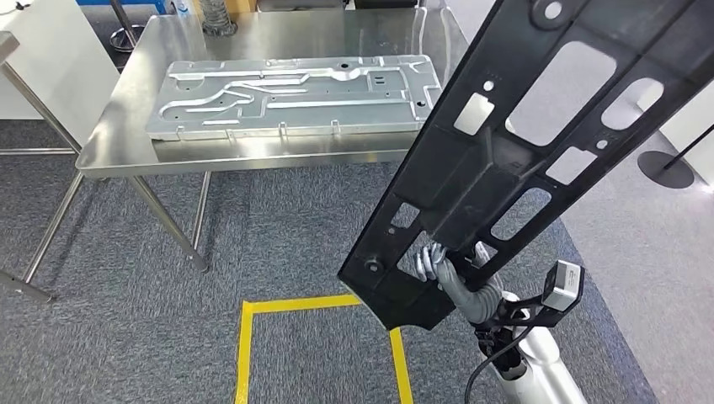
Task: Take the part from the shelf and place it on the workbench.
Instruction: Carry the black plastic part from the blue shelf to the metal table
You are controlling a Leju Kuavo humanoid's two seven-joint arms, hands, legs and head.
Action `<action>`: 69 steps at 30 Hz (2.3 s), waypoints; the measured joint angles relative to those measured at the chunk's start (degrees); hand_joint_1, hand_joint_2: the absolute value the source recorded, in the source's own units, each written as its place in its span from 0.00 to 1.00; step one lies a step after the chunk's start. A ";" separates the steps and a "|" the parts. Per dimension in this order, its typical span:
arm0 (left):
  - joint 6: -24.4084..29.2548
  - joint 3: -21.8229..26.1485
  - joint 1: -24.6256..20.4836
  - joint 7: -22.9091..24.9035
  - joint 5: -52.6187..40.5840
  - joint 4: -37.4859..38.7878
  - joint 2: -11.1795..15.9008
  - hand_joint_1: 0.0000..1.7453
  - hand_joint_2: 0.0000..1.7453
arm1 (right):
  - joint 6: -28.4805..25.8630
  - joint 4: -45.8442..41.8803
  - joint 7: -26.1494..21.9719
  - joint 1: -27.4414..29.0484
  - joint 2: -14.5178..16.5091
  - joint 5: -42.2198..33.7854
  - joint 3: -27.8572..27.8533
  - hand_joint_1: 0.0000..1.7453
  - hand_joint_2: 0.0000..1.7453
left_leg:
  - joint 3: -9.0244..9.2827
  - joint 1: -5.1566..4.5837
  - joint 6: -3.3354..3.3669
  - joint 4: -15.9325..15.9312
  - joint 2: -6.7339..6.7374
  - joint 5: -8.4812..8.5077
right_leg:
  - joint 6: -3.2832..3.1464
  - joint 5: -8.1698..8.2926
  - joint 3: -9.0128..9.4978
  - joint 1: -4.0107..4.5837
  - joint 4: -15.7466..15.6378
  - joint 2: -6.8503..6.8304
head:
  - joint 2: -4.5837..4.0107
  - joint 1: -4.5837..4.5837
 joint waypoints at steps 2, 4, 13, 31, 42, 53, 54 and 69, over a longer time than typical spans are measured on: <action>0.00 0.02 0.21 0.00 0.00 0.00 -0.01 0.00 1.00 | 0.00 0.00 -0.04 0.44 -0.01 0.01 0.04 1.00 1.00 | 1.86 0.16 -0.27 0.00 -0.11 -1.55 | 0.19 -0.14 -1.29 -0.13 -2.43 -0.19 | 0.00 0.00; 0.00 0.04 0.20 0.00 0.00 0.01 -0.01 0.00 1.00 | 0.00 0.01 -0.07 0.72 -0.03 0.01 0.04 1.00 1.00 | 3.86 0.23 -0.64 0.01 -0.11 -3.37 | 0.09 5.81 -0.37 -0.09 -9.62 -0.52 | 0.00 0.00; 0.04 0.06 -0.31 0.00 -0.04 0.02 -0.01 0.00 1.00 | -0.06 -0.33 -0.28 0.89 -0.04 0.03 0.26 1.00 1.00 | -0.94 0.15 -3.06 12.58 0.17 -3.98 | -3.15 9.18 6.06 0.13 -16.72 -0.33 | 0.00 -0.05; 0.14 0.16 -0.45 -0.67 -0.17 0.00 -0.01 0.00 1.00 | -0.30 -0.74 0.07 1.02 0.00 0.26 0.37 1.00 1.00 | -7.51 -0.10 -0.53 2.30 -0.01 4.98 | -0.20 -4.72 4.61 0.07 0.17 0.03 | 0.00 -0.03; 0.53 0.15 -0.52 -0.56 -0.32 0.02 -0.57 0.00 1.00 | -0.26 -0.99 0.16 0.99 0.02 0.29 0.26 1.00 1.00 | -6.14 -0.13 -2.73 4.67 -0.09 0.91 | -2.82 6.94 9.36 0.41 -17.59 -0.34 | 0.00 -0.01; 0.72 0.14 -0.54 -0.51 -0.55 0.02 -0.52 0.00 1.00 | -0.04 -1.60 0.45 2.30 0.03 0.44 -0.14 1.00 1.00 | -5.62 1.10 -3.77 2.00 0.07 3.62 | -0.99 5.11 10.68 -0.25 -16.71 -0.24 | 0.00 0.00; 0.72 0.14 -0.52 -0.51 -0.55 0.02 -0.52 0.00 1.00 | -0.02 -1.69 0.46 2.35 0.04 0.46 -0.20 1.00 1.00 | -5.67 1.06 -3.29 1.94 0.05 3.67 | -0.68 5.12 10.69 -0.32 -16.76 -0.21 | 0.00 0.00; 0.52 0.14 -0.62 -0.74 -1.15 0.02 -0.68 0.00 1.00 | 0.68 -1.52 2.85 -1.39 -0.78 -0.68 -1.32 1.00 1.00 | -4.90 -0.02 -2.24 1.33 0.26 3.41 | -1.74 6.36 8.90 0.56 -16.20 -0.41 | 0.00 0.00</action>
